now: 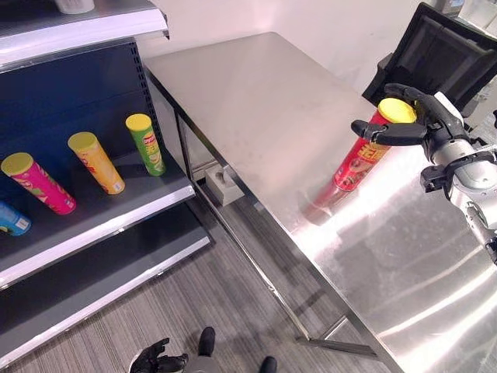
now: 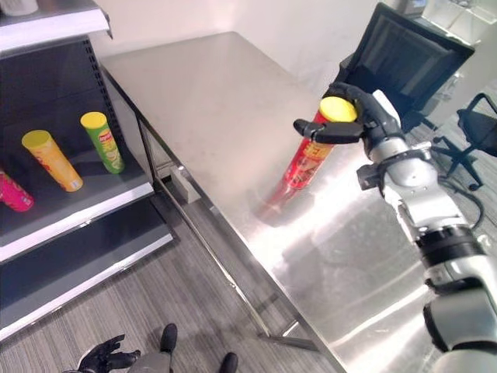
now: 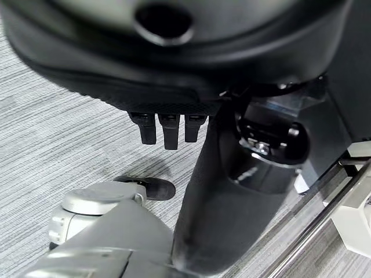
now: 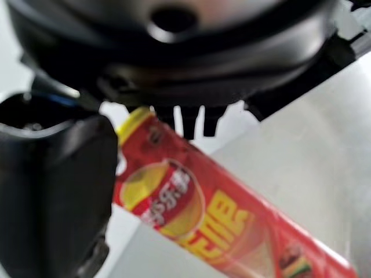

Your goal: Put the goods on the table back onto the shelves and tidy them up.

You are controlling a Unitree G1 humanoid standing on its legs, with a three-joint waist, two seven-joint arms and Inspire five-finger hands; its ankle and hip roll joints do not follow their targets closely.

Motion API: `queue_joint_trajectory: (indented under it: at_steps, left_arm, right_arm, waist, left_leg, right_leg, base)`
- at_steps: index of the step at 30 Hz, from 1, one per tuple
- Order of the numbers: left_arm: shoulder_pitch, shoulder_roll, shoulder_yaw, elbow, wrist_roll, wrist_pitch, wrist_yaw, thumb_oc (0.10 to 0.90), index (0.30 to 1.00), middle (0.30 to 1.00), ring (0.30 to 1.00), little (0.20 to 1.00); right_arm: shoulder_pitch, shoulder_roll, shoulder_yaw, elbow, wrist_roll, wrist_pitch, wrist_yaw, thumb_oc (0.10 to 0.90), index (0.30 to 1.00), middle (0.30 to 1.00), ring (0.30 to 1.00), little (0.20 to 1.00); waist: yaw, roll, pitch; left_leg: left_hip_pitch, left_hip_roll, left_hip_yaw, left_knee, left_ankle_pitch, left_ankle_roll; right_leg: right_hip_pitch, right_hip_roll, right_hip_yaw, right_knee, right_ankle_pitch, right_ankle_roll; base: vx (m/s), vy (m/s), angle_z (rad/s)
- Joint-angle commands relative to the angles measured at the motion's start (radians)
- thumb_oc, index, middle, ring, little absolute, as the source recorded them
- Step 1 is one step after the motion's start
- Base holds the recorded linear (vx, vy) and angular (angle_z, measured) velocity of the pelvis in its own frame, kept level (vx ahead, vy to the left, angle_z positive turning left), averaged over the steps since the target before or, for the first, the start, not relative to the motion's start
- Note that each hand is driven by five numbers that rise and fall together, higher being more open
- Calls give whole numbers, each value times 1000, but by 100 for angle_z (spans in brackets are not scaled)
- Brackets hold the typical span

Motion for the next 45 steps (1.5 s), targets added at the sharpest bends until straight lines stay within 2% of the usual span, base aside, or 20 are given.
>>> queue_joint_trajectory:
  at_steps: [1, 10, 11, 12, 16, 19, 21, 22, 24, 26, 28, 30, 34, 35, 37, 38, 41, 42, 44, 45]
  left_arm:
    - [-14, 38, -74, 22, 0, -24, 4, 800, 900, 900, 900, 900]
    - [-22, 39, -74, 27, 11, -28, 1, 800, 900, 900, 900, 900]
    - [-23, 40, -74, 21, 12, -29, 0, 800, 900, 900, 900, 900]
    - [-23, 41, -73, 21, 12, -29, 0, 800, 900, 900, 900, 900]
    - [-20, 43, -66, 17, 8, -29, 2, 800, 900, 900, 900, 900]
    - [-16, 25, -28, 11, -3, -22, 18, 800, 900, 900, 900, 900]
    - [-12, 25, -23, 4, -3, -20, 21, 800, 900, 900, 900, 900]
    - [-7, 17, -6, -9, -6, -20, 26, 800, 900, 900, 900, 900]
    - [-3, 19, -2, -13, -5, -20, 27, 800, 900, 900, 900, 900]
    - [20, 10, 27, -35, -8, -17, 29, 800, 900, 900, 900, 900]
    - [31, 6, 37, -47, -13, -18, 31, 800, 900, 900, 900, 900]
    - [36, 5, 41, -56, -16, -18, 33, 800, 900, 900, 900, 900]
    - [38, 6, 48, -87, -34, -21, 40, 800, 900, 900, 900, 900]
    - [21, -4, 41, -82, -51, -25, 50, 800, 900, 900, 900, 900]
    - [24, -18, 51, -81, -57, -24, 50, 800, 900, 900, 900, 900]
    - [24, -18, 51, -81, -57, -24, 50, 800, 900, 900, 900, 900]
    - [41, -39, 87, -34, -29, -29, 52, 800, 900, 900, 900, 900]
    - [43, -40, 95, -29, -31, -29, 56, 800, 900, 900, 900, 900]
    - [55, -42, 101, -38, -26, -32, 56, 800, 900, 900, 900, 900]
    - [56, -42, 102, -37, -26, -31, 56, 800, 900, 900, 900, 900]
  right_arm:
    - [-158, -110, 24, -3, 7, -32, -4, 800, 900, 900, 900, 900]
    - [-156, -138, 61, -26, -3, -27, 24, 800, 900, 900, 900, 900]
    - [-154, -139, 74, -29, -5, -24, 32, 493, 439, 439, 439, 439]
    - [-156, -140, 79, -31, -6, -23, 34, 400, 300, 300, 300, 300]
    - [-130, -147, 59, -60, -15, -25, 29, 400, 300, 300, 300, 300]
    - [77, -110, -177, -231, -28, -65, -37, 400, 300, 300, 300, 300]
    - [139, -94, -252, -274, -30, -78, -55, 400, 300, 300, 300, 300]
    - [203, -60, -349, -344, -30, -106, -85, 400, 300, 300, 300, 300]
    - [251, -42, -409, -389, -31, -117, -98, 400, 300, 300, 300, 300]
    - [321, 19, -533, -526, -58, -163, -140, 400, 300, 300, 300, 300]
    - [328, 51, -570, -593, -79, -188, -159, 400, 300, 300, 300, 300]
    - [329, 69, -591, -640, -107, -195, -174, 400, 300, 300, 300, 300]
    - [274, 104, -594, -727, -177, -219, -211, 400, 300, 300, 300, 300]
    - [259, 110, -585, -748, -212, -231, -224, 400, 300, 300, 300, 300]
    - [263, 115, -565, -788, -263, -220, -220, 400, 300, 300, 300, 300]
    - [263, 115, -565, -788, -263, -220, -220, 400, 300, 300, 300, 300]
    - [310, 132, -531, -859, -361, -205, -175, 400, 300, 300, 300, 300]
    - [318, 144, -523, -869, -365, -201, -163, 400, 300, 300, 300, 300]
    - [337, 158, -520, -888, -373, -190, -147, 400, 300, 300, 300, 300]
    - [338, 160, -519, -889, -373, -189, -147, 400, 300, 300, 300, 300]
  waist:
    - [23, -40, -46]
    - [16, -47, -42]
    - [16, -46, -41]
    - [16, -46, -40]
    - [12, -41, -39]
    - [-3, -19, -43]
    - [0, -18, -45]
    - [-1, -8, -48]
    - [4, -7, -49]
    - [12, 8, -54]
    - [22, 16, -53]
    - [28, 21, -49]
    - [65, 43, -16]
    - [87, 61, 14]
    - [92, 71, 26]
    - [91, 71, 26]
    - [60, 93, 17]
    - [52, 102, 9]
    - [48, 117, 6]
    - [46, 118, 1]
  left_leg:
    - [28, 57, 45, 4, -96, -56]
    - [26, 60, 46, 4, -97, -58]
    - [28, 60, 48, 4, -97, -58]
    - [29, 60, 48, 4, -98, -58]
    - [31, 60, 49, 4, -99, -58]
    - [39, 59, 50, 4, -104, -53]
    - [41, 59, 49, 4, -106, -52]
    - [45, 59, 47, 4, -107, -51]
    - [47, 61, 46, 4, -107, -51]
    - [53, 71, 39, 4, -104, -58]
    - [50, 79, 30, 4, -94, -66]
    - [44, 86, 22, 4, -84, -73]
    - [-25, 112, -32, 4, -17, -108]
    - [-101, 115, -63, 4, 35, -130]
    - [-111, 147, 25, 17, 38, -124]
    - [-111, 147, 25, 17, 38, -124]
    - [-3, 291, 86, 97, -10, -145]
    - [23, 315, 88, 104, -16, -162]
    - [38, 327, 79, 113, 7, -175]
    - [46, 332, 74, 111, -6, -181]
  right_leg:
    - [-7, -105, -21, 5, 17, 116]
    - [-11, -105, -22, 5, 18, 117]
    - [-10, -105, -20, 5, 19, 117]
    - [-10, -105, -19, 5, 19, 117]
    - [-10, -106, -20, 5, 20, 117]
    - [-3, -108, -17, 5, 16, 116]
    - [-1, -108, -18, 5, 14, 116]
    - [1, -107, -16, 5, 11, 114]
    - [3, -106, -17, 5, 8, 113]
    - [13, -96, -20, 5, -8, 104]
    - [16, -86, -19, 5, -20, 96]
    - [16, -77, -21, 5, -27, 90]
    - [2, -42, -43, 5, -57, 68]
    - [-3, -39, -108, 5, -66, 59]
    - [-14, -69, -181, 5, -48, 65]
    - [-14, -69, -182, 5, -48, 65]
    - [-29, -148, -264, 5, 9, 83]
    - [-26, -162, -259, 9, 4, 99]
    - [-37, -195, -279, 11, 46, 108]
    - [-29, -190, -266, 11, 30, 119]
  base:
    - [0, 0, 0]
    - [0, 0, 0]
    - [0, 0, 0]
    - [0, 0, 0]
    - [0, 0, 0]
    - [-4, -21, 2]
    - [4, -34, 3]
    - [-3, -55, -2]
    - [-3, -68, -3]
    - [-21, -159, 1]
    - [-40, -137, 3]
    - [-95, -147, 5]
    - [-205, -192, 32]
    - [-270, -97, 101]
    - [-287, -18, 176]
    - [-219, 95, 129]
    - [-185, 327, 102]
    - [-57, 423, 101]
    - [-41, 324, 65]
    - [-20, 265, 49]
